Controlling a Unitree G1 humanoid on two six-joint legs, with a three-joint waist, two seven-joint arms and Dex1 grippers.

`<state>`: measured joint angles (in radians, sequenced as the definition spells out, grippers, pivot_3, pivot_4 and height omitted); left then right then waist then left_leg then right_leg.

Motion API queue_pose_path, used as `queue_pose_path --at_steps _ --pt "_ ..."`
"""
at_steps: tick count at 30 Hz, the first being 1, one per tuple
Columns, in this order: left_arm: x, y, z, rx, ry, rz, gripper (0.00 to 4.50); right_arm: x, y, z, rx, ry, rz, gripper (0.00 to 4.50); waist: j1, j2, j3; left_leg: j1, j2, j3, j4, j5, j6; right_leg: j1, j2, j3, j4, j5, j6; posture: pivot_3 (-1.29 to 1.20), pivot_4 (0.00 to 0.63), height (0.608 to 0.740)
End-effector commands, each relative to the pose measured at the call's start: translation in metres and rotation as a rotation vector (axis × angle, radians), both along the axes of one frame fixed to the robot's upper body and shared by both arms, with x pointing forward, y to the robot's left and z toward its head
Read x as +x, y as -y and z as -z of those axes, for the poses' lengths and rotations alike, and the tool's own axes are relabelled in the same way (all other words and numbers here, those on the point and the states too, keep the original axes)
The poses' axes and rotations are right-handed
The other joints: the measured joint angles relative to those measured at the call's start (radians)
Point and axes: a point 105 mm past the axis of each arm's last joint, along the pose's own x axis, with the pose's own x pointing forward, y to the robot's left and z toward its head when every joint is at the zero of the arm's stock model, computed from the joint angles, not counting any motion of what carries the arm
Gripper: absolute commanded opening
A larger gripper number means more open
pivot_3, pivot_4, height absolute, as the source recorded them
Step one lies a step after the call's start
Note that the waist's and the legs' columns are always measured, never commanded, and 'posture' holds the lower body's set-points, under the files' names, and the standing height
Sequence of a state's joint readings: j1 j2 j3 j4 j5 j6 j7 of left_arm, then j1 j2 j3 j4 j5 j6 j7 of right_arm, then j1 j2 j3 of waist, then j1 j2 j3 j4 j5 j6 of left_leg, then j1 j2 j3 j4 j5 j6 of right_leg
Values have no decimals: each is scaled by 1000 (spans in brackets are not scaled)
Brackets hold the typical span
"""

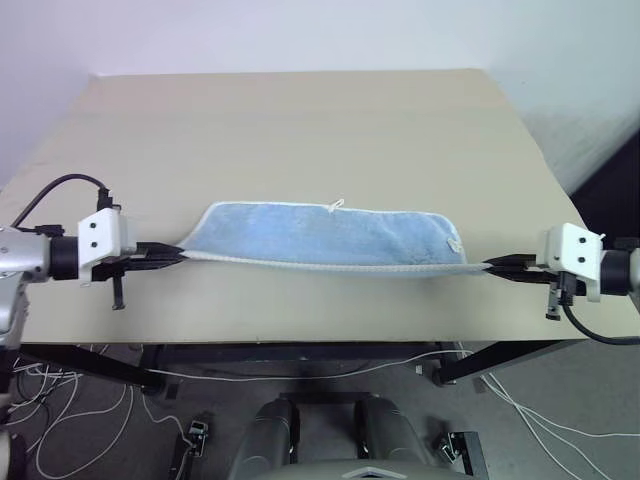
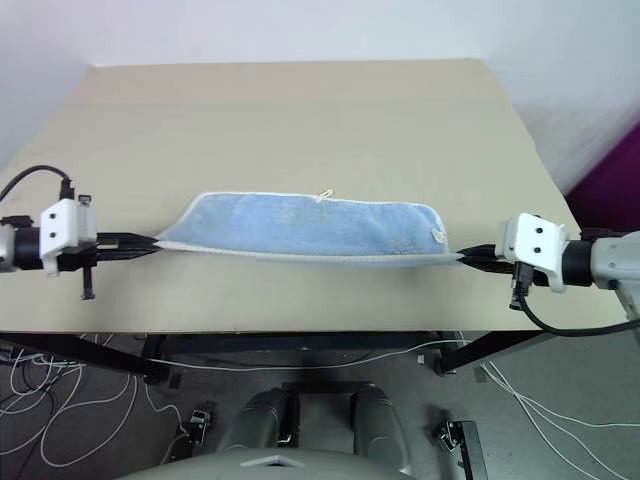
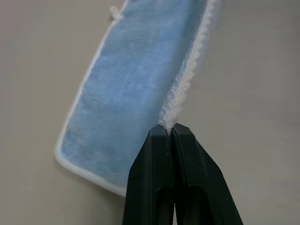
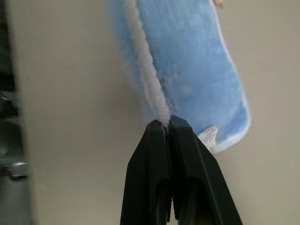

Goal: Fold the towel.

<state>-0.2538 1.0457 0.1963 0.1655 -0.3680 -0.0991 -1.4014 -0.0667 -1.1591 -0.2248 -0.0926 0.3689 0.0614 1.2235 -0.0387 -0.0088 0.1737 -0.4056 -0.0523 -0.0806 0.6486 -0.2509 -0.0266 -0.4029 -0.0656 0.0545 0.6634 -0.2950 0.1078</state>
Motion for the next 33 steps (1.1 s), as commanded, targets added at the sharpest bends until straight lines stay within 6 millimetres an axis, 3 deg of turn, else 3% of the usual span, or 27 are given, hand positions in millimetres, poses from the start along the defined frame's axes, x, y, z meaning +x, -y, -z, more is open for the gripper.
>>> queue_pose_path --at_steps 1,7,12,25,33 --pt "-10 -3 -14 13 12 -9 0 -13 -8 -9 18 -40 -25 18 5 0 0 0 0 0 0 0 0 0 0 0 -1 0 0 0 150 740" --pt "-15 -7 -2 43 -49 -32 0 -20 -15 -1 26 -115 -46 18 18 0 0 -1 0 1 0 -1 1 0 0 0 -1 0 0 0 150 740" --pt "23 -5 -7 48 47 -115 0 -3 -17 2 16 -91 -37 18 29 0 0 -1 0 1 1 -1 1 0 0 -2 -2 0 0 0 150 740" --pt "98 12 12 98 134 -177 0 75 5 -3 -16 45 69 18 22 0 0 -3 -2 2 2 -1 1 -3 2 -2 0 0 1 0 150 740" --pt "123 19 18 140 184 -222 0 109 10 0 -31 113 128 18 21 0 0 -4 -2 2 2 0 1 -5 2 -1 1 0 1 0 150 740"
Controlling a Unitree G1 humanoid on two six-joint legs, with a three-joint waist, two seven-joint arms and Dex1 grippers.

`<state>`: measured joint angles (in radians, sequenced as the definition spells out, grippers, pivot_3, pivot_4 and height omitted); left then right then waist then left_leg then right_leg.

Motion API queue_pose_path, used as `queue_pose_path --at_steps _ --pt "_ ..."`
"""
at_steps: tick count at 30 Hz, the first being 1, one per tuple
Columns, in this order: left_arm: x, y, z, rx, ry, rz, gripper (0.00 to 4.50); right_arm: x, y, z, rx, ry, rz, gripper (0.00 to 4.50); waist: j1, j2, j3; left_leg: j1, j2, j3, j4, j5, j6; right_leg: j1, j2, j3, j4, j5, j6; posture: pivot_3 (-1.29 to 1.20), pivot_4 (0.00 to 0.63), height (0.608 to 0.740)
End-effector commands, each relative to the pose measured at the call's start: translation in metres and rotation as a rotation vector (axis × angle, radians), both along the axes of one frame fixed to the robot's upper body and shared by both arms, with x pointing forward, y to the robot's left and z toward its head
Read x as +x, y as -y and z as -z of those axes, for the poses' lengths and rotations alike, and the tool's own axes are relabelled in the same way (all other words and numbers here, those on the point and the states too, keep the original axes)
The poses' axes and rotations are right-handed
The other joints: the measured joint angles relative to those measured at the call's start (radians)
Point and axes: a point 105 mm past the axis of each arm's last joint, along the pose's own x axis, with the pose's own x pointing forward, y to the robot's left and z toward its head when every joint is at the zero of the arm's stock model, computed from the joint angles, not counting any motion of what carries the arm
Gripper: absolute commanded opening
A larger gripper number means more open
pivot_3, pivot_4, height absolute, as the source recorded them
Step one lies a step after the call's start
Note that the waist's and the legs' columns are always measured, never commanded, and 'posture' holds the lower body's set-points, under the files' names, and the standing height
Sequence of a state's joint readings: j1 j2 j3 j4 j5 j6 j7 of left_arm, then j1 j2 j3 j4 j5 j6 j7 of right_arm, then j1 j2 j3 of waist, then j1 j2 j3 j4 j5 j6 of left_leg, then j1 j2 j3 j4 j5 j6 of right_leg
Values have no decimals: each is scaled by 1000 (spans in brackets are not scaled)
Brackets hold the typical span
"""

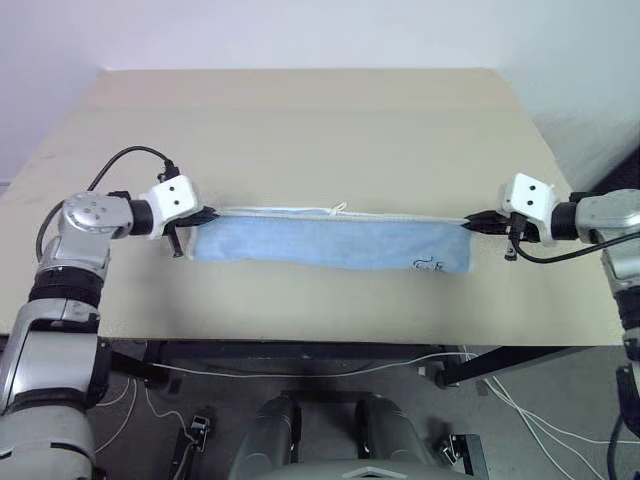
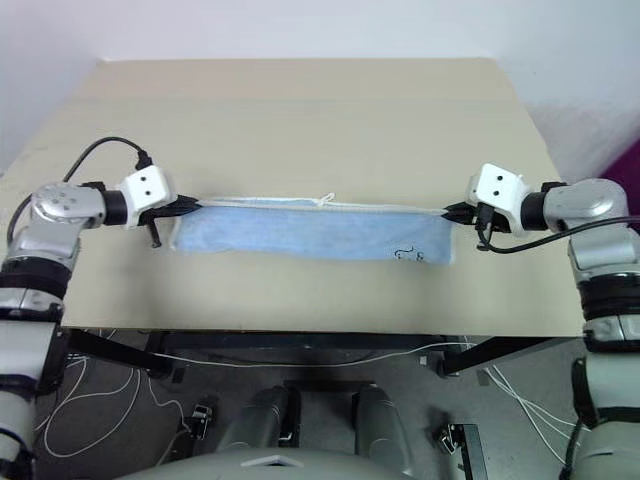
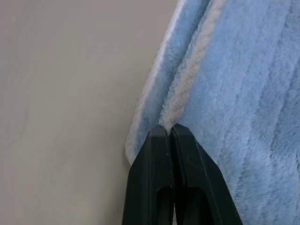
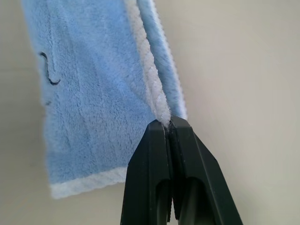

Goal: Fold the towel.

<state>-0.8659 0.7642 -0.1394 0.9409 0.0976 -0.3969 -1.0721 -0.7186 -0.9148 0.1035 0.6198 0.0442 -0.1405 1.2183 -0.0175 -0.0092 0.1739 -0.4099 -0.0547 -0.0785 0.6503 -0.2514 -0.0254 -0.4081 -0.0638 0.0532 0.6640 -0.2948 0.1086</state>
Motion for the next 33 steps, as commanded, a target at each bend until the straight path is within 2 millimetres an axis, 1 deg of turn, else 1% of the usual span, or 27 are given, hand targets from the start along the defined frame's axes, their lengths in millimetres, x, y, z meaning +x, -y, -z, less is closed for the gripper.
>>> queue_pose_path --at_steps 1,4,8,13,16,18,19,22,24,25,27,28,30,31,33 --pt "9 -2 -10 28 61 -24 0 12 3 -6 -16 62 26 18 0 0 0 0 0 0 0 0 0 0 0 0 0 0 0 0 150 740" --pt "15 -1 -10 33 76 -48 0 19 3 -1 -23 73 44 18 -1 0 0 0 0 0 0 0 0 0 0 0 0 0 0 0 150 740" --pt "19 1 -7 37 82 -58 0 24 1 8 -28 71 47 18 -2 0 0 0 0 0 0 0 0 0 0 0 1 0 0 0 150 740" --pt "20 1 -4 19 64 -74 0 29 -2 9 -7 93 58 18 -3 0 0 0 0 0 0 0 0 0 0 0 1 0 0 0 150 740" --pt "21 -2 -5 -8 56 -95 701 31 -1 5 10 117 69 694 -3 0 0 0 0 0 0 0 0 0 0 0 1 0 0 0 150 740" --pt "21 -4 -6 -17 57 -107 1282 33 0 1 14 137 78 1274 -3 0 0 0 0 0 0 0 0 0 0 0 1 0 0 0 150 740" --pt "21 -5 -6 -23 59 -115 1701 34 0 -1 16 144 81 1692 -3 0 0 0 0 0 0 0 0 0 0 0 1 0 0 0 150 740" --pt "23 -11 -11 -43 93 -154 2716 32 4 -6 10 165 85 2663 -3 0 0 0 0 0 0 0 0 0 0 0 1 0 0 0 150 740" --pt "26 -15 -16 -54 136 -190 3446 32 7 -11 15 195 97 3429 -3 0 0 0 0 0 0 0 0 0 0 0 1 0 0 0 150 740" --pt "28 -18 -19 -61 157 -221 3801 31 9 -15 10 222 105 3743 -3 0 0 0 0 0 0 0 0 0 0 0 1 0 0 0 150 740" --pt "30 -21 -27 -157 171 -263 4458 30 15 -27 11 288 130 4430 -2 0 0 0 0 0 0 0 0 -1 0 1 1 0 0 0 150 740" --pt "30 -23 -33 -223 188 -276 4484 28 18 -34 28 318 145 4469 -1 0 0 0 0 0 0 0 0 -1 0 1 1 0 0 0 150 740" --pt "30 -33 -42 -311 220 -335 4484 21 22 -45 88 357 173 4469 1 0 0 -1 0 -1 0 0 0 -1 0 0 1 0 0 0 150 740" --pt "29 -38 -43 -336 224 -360 4484 17 22 -50 128 367 188 4469 1 0 0 -1 0 -1 0 0 0 -1 0 0 1 0 0 0 150 740" --pt "25 -49 -44 -369 244 -397 4484 7 20 -56 272 355 243 4469 1 0 0 -1 0 -1 0 0 0 -1 0 0 1 0 0 0 150 740"
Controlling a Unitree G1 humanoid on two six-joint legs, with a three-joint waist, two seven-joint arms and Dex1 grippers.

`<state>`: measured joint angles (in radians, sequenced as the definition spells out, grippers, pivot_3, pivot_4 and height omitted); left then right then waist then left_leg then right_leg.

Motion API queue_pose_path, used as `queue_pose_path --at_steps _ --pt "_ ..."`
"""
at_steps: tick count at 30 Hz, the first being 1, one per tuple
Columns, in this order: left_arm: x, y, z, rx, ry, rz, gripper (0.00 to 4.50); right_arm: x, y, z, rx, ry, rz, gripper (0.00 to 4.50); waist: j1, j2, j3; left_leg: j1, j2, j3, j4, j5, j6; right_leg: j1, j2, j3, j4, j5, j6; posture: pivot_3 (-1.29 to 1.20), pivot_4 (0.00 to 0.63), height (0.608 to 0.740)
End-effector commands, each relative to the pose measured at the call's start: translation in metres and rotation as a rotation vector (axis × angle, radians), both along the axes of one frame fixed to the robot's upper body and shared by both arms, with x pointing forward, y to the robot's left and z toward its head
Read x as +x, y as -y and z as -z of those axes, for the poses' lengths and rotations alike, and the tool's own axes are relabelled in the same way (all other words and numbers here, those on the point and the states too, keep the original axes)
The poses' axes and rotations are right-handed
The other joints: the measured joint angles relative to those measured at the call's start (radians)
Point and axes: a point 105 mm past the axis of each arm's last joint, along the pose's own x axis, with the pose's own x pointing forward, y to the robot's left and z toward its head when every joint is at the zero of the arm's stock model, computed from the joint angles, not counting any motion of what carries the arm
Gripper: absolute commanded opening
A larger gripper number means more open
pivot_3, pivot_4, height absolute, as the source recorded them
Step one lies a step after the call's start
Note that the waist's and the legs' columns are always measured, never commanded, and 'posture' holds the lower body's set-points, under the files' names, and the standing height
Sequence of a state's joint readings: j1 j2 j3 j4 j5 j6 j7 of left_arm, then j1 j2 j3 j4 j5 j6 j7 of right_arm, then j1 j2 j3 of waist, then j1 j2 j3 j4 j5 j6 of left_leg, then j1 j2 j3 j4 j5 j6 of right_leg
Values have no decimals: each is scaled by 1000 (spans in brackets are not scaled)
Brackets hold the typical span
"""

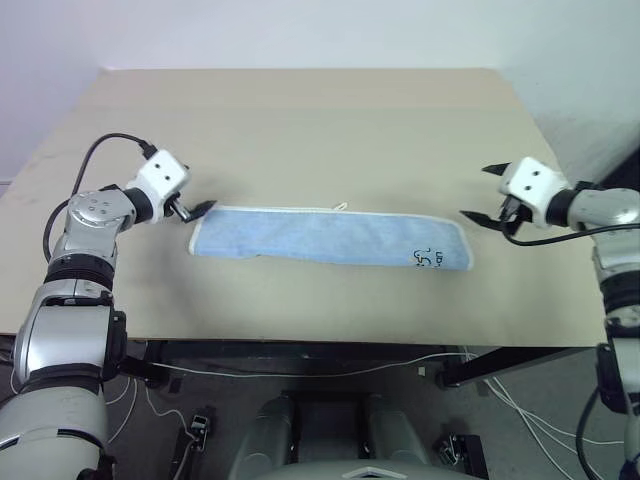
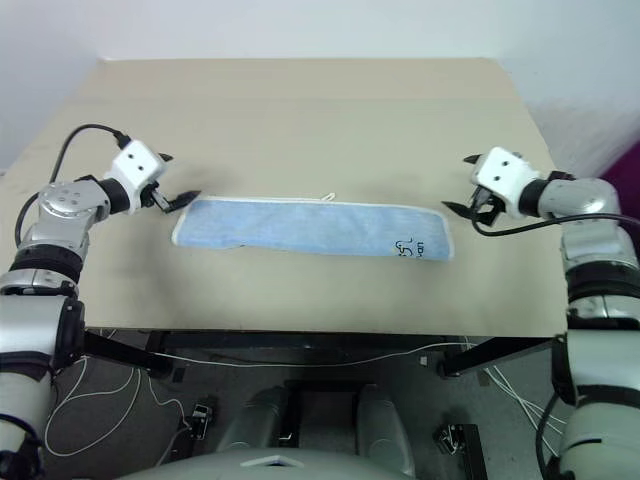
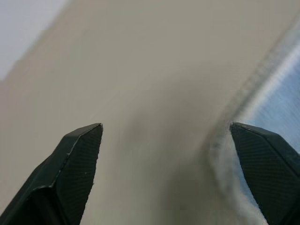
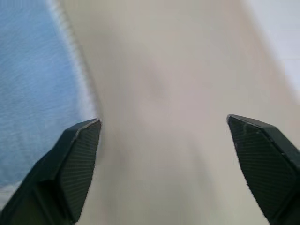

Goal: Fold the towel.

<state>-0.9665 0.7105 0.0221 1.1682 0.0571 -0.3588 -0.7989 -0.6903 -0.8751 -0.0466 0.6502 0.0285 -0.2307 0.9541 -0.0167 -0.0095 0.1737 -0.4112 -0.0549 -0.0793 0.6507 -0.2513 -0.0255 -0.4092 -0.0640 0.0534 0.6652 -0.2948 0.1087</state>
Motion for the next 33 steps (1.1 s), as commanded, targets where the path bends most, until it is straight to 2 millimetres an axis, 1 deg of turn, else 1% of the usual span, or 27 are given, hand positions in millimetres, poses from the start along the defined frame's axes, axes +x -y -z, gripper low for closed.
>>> queue_pose_path --at_steps 1,3,5,7,9,11,12,15,18,19,20,22,27,30,33 --pt "-6 -23 -19 -83 82 -78 4484 -15 -4 -26 233 50 43 4469 0 0 0 0 0 0 0 0 0 0 0 0 0 0 0 0 150 740" --pt "-12 -29 -23 -161 98 -75 4484 -32 -16 -17 389 -30 49 4469 -2 0 0 0 1 0 0 0 0 0 0 0 1 0 0 0 150 740" --pt "-21 -27 -23 -205 103 -20 4484 -49 -27 -6 538 -124 65 4469 -3 0 0 0 1 -1 0 0 0 0 0 1 1 0 0 0 150 740" --pt "-33 -18 -19 -218 87 72 4484 -64 -36 6 689 -245 93 4469 -1 0 0 0 1 -1 0 0 0 0 0 1 1 0 0 0 150 740" --pt "-49 -2 -12 -227 52 190 4484 -78 -46 19 824 -361 110 4469 2 0 0 0 1 -1 0 0 0 0 -1 1 1 0 0 0 150 740" --pt "-64 11 -5 -220 10 281 4484 -88 -53 25 953 -443 124 4469 3 0 0 0 1 -1 -1 0 0 1 -3 1 0 0 0 0 150 740" --pt "-72 16 1 -211 -19 314 4484 -92 -56 28 1050 -488 135 4469 3 0 -1 0 1 -1 0 0 0 1 -3 1 0 0 0 0 150 740" --pt "-89 28 15 -184 -89 384 4484 -99 -62 33 1272 -572 152 4469 4 0 -1 1 1 -2 -1 0 0 1 -3 2 -1 0 0 0 150 740" --pt "-99 41 25 -143 -134 434 4484 -107 -74 46 1376 -674 192 4469 5 0 -1 1 1 -2 -2 0 0 2 -4 2 -1 0 0 0 150 740" --pt "-100 43 26 -140 -139 440 4484 -108 -76 49 1389 -694 204 4469 5 0 -1 1 1 -2 -2 0 0 2 -4 2 -1 0 0 0 150 740" --pt "-103 48 28 -140 -146 461 4484 -109 -77 55 1411 -719 244 4469 4 0 -1 1 1 -2 -2 0 0 2 -4 2 -1 0 0 0 150 740" --pt "-109 64 30 -140 -150 517 4484 -108 -80 67 1475 -769 319 4469 2 0 -1 1 1 -1 -2 0 0 2 -4 1 -2 0 0 0 150 740" --pt "-118 89 33 -146 -157 593 4484 -102 -82 82 1596 -827 460 4469 0 0 -1 2 1 -1 -2 0 0 2 -3 1 -1 0 0 0 150 740" --pt "-122 100 33 -169 -160 624 4484 -95 -78 92 1637 -846 555 4469 -2 0 -1 2 1 -1 -2 0 0 2 -2 1 -1 0 0 0 150 740" --pt "-123 107 34 -171 -161 633 4484 -87 -74 99 1671 -844 618 4469 -4 -2 -3 4 2 -1 -2 0 0 4 -1 1 -1 0 0 0 150 740"
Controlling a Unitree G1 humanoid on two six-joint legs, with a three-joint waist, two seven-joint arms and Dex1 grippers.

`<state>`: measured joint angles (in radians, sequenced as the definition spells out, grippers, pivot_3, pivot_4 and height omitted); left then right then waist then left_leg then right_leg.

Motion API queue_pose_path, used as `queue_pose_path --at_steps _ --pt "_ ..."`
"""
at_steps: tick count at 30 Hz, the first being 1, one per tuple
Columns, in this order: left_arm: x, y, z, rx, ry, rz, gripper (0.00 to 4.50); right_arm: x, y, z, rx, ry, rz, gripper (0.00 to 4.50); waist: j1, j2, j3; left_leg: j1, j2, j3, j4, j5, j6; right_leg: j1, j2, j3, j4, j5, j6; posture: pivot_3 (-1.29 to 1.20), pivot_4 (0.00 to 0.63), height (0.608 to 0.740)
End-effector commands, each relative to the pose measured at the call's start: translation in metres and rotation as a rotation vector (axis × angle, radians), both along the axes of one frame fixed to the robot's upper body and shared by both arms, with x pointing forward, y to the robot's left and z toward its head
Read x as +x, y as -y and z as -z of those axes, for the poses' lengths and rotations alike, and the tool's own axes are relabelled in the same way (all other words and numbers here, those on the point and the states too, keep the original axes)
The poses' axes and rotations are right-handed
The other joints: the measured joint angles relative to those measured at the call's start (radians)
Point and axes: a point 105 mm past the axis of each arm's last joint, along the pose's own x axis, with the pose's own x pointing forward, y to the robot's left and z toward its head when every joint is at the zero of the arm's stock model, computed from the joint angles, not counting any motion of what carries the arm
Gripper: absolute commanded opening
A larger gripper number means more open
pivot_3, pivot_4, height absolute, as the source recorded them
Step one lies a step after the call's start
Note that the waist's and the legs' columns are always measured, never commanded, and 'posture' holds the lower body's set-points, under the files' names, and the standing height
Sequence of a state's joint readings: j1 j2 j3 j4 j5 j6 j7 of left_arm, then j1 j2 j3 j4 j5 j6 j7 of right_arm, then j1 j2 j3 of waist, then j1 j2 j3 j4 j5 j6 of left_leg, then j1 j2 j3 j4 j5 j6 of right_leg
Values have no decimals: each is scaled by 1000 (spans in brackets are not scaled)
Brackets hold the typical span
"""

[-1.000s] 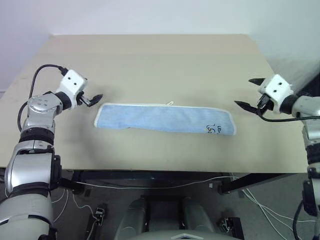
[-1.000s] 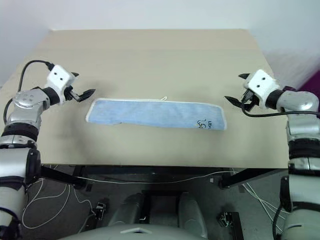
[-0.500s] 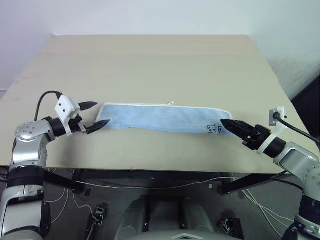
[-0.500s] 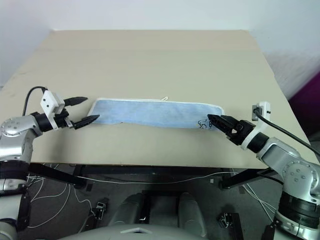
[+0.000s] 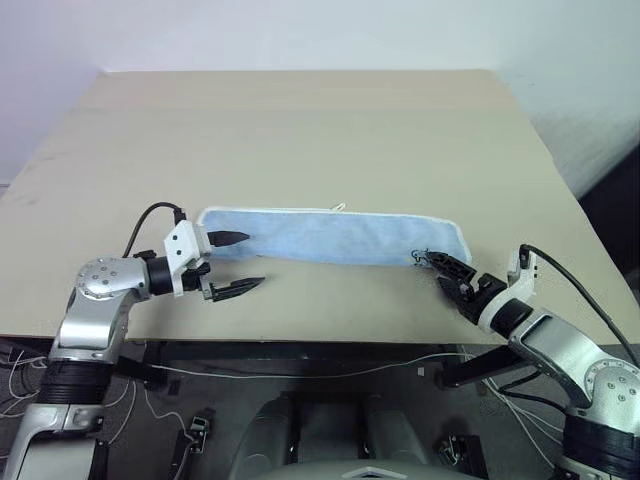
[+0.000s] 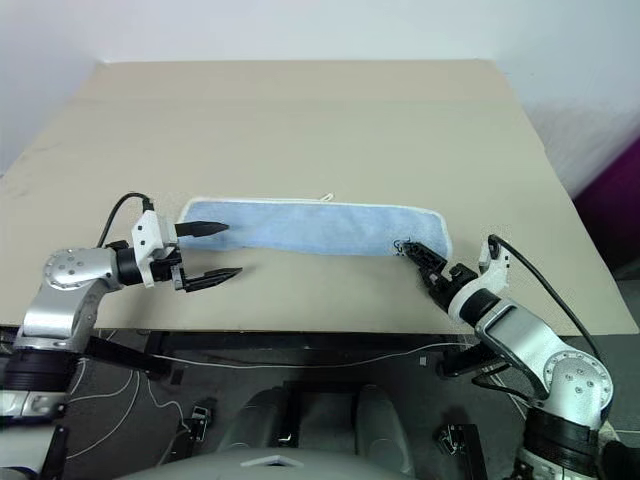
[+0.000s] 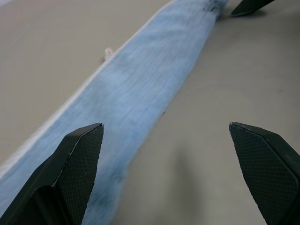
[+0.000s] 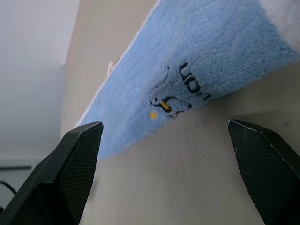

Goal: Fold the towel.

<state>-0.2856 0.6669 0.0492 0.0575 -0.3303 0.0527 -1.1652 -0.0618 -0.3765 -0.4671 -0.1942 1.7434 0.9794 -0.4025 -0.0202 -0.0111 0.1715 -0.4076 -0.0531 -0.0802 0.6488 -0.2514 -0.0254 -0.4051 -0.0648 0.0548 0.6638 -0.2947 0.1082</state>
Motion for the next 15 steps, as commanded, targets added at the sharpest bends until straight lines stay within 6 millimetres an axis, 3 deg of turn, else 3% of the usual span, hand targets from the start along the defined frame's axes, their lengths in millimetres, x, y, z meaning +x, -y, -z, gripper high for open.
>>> queue_pose_path --at_steps 1,13,15 --pt "-2 10 -9 -9 40 20 4484 11 8 7 29 -50 82 4469 -1 -1 -1 1 0 0 0 0 0 1 0 0 0 0 0 0 150 740" --pt "-4 18 -8 -15 57 27 4484 32 30 17 60 -68 292 4469 3 -3 -3 9 0 0 0 0 0 10 1 0 -2 0 0 0 150 740" --pt "-4 19 -8 -18 59 26 4500 32 34 17 55 -75 335 4087 6 -3 -3 12 0 0 -1 0 1 13 1 0 -4 0 0 0 150 740"
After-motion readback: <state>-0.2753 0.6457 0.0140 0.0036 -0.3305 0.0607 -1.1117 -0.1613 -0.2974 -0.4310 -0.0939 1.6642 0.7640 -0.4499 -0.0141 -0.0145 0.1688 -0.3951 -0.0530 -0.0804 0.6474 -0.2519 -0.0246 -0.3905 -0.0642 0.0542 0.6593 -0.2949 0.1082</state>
